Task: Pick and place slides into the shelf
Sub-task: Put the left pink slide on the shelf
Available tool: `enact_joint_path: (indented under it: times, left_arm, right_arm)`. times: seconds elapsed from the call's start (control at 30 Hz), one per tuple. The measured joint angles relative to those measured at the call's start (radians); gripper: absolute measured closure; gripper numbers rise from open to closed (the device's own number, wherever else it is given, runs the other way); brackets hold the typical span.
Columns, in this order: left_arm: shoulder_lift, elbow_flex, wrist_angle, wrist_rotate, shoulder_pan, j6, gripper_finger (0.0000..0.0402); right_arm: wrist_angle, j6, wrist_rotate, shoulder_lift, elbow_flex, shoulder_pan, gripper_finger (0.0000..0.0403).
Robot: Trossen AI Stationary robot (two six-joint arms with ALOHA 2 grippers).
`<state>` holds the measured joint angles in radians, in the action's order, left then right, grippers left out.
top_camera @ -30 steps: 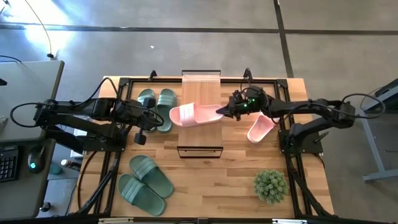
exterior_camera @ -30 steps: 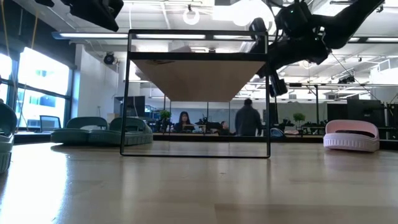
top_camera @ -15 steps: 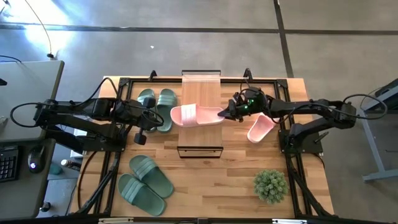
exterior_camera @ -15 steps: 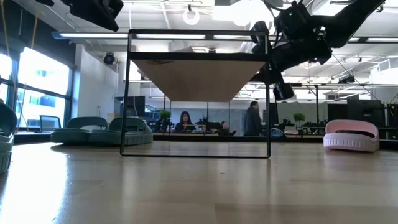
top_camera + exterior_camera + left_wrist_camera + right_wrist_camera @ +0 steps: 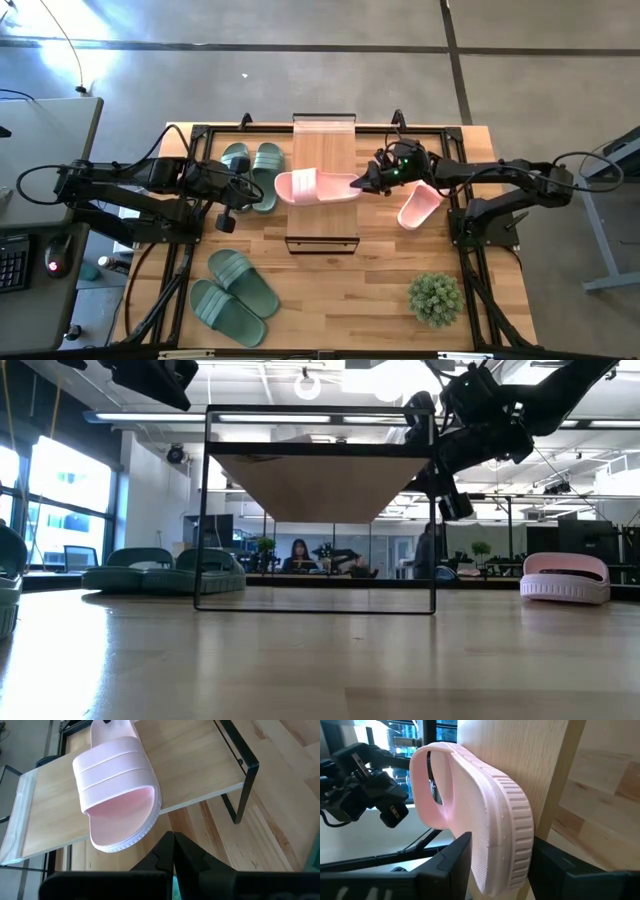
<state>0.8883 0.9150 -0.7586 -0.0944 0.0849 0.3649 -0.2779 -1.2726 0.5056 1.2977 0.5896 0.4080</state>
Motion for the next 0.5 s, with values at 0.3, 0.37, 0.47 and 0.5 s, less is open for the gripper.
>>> enact_joint_path:
  times: [0.3,0.37,0.47,0.5]
  left_arm:
    - [0.0,0.0,-0.001,0.004,0.0,-0.004,0.0401]
    - [0.0,0.0,-0.001,0.008,0.0,-0.004,0.0401]
    - [0.0,0.0,-0.001,0.008,0.0,-0.003,0.0401]
    - [0.0,0.0,-0.001,0.008,0.0,0.0,0.0401]
  right_arm:
    - [0.027,0.021,-0.029,-0.036,-0.003,0.031,0.0242]
    - [0.051,0.024,-0.046,-0.074,-0.005,0.033,0.0242]
    - [0.139,0.025,-0.075,-0.136,-0.003,0.041,0.0242]
    - [0.195,0.03,-0.087,-0.152,-0.004,0.045,0.0242]
